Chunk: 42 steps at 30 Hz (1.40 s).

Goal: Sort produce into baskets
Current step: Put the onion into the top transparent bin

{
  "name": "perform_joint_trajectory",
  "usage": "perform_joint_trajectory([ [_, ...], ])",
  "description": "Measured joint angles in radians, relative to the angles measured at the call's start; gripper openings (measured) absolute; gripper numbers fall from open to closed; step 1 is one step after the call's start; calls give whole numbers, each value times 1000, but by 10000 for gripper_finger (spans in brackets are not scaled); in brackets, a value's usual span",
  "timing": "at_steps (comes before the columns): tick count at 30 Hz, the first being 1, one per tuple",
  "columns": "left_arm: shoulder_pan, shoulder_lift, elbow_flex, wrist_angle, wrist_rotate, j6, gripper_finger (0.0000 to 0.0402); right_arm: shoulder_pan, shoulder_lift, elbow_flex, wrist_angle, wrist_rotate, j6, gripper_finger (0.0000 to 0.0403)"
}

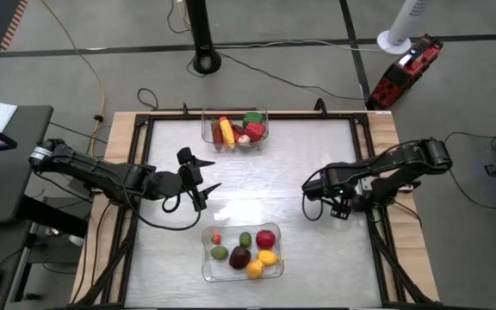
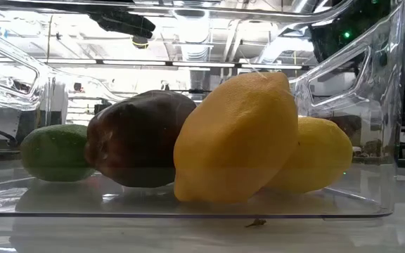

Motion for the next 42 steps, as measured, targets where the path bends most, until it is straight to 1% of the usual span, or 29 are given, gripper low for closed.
perform_joint_trajectory([
  [7,0,0,0,0,0,4,304,-4,35,-53,-48,-61,43,381],
  [13,0,0,0,0,0,4,304,-6,81,-62,-37,-43,25,385],
  [26,0,0,0,0,0,4,304,-20,313,-62,-24,-57,-145,377],
  [30,0,0,0,-2,0,4,304,-20,357,-63,23,-75,-182,375],
  [33,0,0,0,-9,1,4,304,-19,368,-74,42,-92,-201,362],
  [39,0,0,0,-17,2,4,304,-23,368,-102,56,-74,-220,307],
  [42,0,0,0,-16,2,4,304,-31,369,-102,57,-73,-220,298],
])
